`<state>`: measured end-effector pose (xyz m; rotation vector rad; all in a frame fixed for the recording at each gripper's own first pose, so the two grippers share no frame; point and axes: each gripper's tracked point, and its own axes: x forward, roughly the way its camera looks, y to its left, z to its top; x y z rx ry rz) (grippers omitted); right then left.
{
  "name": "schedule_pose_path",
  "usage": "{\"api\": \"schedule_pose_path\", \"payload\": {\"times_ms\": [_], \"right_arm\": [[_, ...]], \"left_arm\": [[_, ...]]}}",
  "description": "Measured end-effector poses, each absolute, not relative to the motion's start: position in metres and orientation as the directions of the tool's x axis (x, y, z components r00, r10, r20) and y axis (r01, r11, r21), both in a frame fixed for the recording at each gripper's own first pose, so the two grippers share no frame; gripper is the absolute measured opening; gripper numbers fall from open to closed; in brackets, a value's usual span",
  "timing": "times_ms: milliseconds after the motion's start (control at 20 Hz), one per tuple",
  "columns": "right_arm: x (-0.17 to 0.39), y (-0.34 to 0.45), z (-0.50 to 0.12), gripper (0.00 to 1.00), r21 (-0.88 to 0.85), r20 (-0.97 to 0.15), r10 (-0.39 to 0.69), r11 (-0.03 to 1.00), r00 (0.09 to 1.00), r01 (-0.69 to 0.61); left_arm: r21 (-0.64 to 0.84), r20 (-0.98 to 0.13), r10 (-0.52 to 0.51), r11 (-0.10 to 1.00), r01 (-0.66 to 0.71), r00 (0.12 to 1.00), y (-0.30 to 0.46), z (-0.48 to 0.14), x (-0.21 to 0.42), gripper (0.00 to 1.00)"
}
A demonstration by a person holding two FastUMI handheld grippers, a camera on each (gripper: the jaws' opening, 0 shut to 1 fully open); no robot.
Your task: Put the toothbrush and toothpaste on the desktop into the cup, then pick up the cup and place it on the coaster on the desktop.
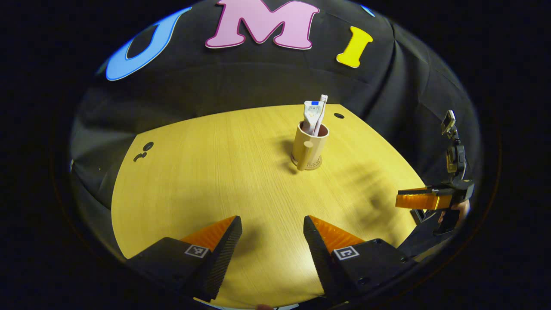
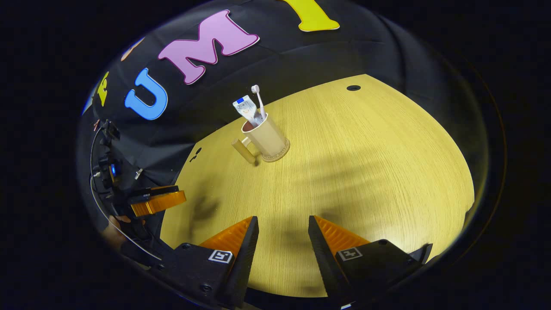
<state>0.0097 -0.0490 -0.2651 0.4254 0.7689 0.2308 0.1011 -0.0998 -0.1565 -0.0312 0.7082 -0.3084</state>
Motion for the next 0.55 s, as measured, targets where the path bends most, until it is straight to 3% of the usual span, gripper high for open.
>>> {"api": "schedule_pose_path", "payload": {"times_ms": [550], "right_arm": [[0.0,-0.021,-0.262,0.72,0.456,-0.627,0.364,0.889,0.689,-0.054]], "left_arm": [[-0.214,-0.674,-0.283,0.959,0.187,0.682,-0.096,-0.195,0.061,0.89]]}}
